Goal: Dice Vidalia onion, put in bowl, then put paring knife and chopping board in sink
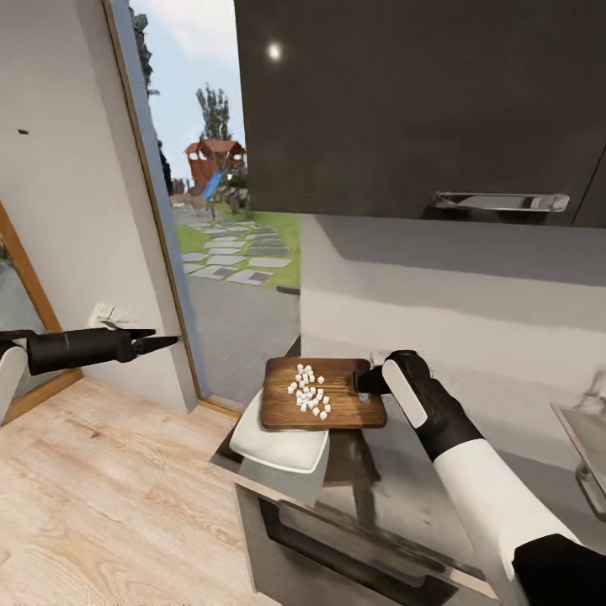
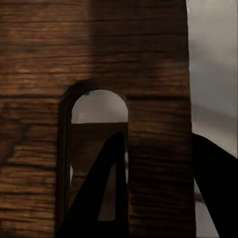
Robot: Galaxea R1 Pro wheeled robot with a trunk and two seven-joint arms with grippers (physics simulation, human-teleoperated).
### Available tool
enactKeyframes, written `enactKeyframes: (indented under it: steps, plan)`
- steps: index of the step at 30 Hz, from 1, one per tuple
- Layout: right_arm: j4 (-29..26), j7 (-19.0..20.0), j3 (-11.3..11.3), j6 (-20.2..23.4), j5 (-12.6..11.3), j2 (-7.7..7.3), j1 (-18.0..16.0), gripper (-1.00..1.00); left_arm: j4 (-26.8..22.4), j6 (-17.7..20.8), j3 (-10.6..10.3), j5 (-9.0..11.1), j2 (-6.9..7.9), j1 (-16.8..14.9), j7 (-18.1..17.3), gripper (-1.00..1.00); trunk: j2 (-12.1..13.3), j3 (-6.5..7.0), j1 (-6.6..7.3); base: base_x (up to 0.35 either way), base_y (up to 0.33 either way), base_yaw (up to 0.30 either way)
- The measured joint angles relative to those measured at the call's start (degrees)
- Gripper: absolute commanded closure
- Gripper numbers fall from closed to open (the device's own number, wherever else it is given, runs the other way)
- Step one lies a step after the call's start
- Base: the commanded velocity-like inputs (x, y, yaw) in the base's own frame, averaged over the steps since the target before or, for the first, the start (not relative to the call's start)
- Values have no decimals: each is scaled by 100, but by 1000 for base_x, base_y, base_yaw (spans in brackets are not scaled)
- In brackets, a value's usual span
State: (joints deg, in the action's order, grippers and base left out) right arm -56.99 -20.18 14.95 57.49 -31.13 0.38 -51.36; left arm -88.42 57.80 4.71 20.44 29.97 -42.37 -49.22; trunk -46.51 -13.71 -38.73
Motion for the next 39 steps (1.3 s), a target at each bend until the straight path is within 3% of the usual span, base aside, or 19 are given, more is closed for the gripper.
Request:
enactKeyframes:
  steps: [18,39]
  plan:
    - [-1,0,0,-3,-6,16,0,100,0,0,-8,1,0,-1,0,-100,0,88,0,0,0,177]
    - [-11,0,0,-11,-6,15,1,100,1,-1,-9,-1,-1,-1,0,-100,0,182,0,0,0,-61]
